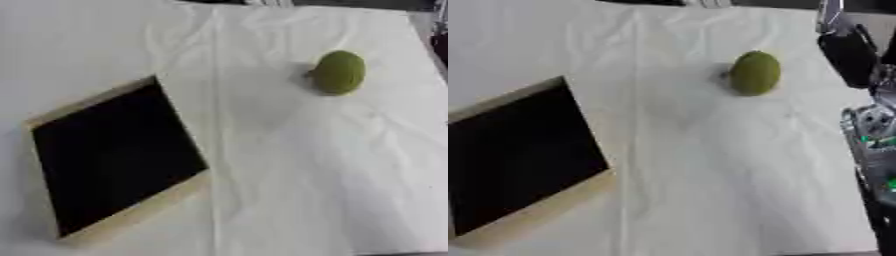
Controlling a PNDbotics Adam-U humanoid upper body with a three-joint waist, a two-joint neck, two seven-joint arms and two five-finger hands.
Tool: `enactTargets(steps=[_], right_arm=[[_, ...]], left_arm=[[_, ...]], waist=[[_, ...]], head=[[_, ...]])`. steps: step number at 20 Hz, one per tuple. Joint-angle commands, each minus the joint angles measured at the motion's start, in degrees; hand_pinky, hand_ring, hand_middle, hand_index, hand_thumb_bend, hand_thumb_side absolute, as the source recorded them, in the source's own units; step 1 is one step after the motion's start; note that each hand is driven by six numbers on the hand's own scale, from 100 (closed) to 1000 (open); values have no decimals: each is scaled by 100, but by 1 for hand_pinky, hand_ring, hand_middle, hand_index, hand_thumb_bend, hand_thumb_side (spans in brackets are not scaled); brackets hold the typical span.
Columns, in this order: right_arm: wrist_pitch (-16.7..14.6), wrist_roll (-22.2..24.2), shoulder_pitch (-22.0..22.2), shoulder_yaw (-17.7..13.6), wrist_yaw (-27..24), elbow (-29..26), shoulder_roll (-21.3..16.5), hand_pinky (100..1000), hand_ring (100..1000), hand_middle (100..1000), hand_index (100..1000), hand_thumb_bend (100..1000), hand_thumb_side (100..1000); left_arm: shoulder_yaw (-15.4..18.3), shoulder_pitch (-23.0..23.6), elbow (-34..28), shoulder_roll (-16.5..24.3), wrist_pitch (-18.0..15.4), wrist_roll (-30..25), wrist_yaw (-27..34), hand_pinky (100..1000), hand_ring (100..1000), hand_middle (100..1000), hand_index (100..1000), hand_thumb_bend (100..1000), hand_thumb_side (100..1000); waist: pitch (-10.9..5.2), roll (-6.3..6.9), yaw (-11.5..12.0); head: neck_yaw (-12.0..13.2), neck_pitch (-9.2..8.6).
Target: Pick up objects on the table and place them in the box.
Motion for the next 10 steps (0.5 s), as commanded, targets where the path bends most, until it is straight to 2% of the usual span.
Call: enactTargets(steps=[1,6,7,10], right_arm=[[-2,15,-24,-70,50,-119,-200,754,535,603,747,238,447],[1,36,-38,-69,53,-119,-234,755,535,603,747,238,447],[-21,61,-47,-29,78,-119,-274,775,586,658,790,305,479],[9,269,-68,308,286,-119,-612,786,620,696,819,332,519]], left_arm=[[65,-18,-86,69,0,29,-26,499,482,542,710,309,577],[67,-16,-86,73,2,32,-25,499,482,542,710,309,577],[69,0,-86,101,1,32,-34,499,482,542,711,309,577],[80,44,-86,174,2,43,-60,499,482,542,711,310,577]], waist=[[-143,11,4],[-148,9,5],[-164,-18,-9],[-194,-64,-51]], head=[[6,-9],[7,0],[22,36],[65,91]])
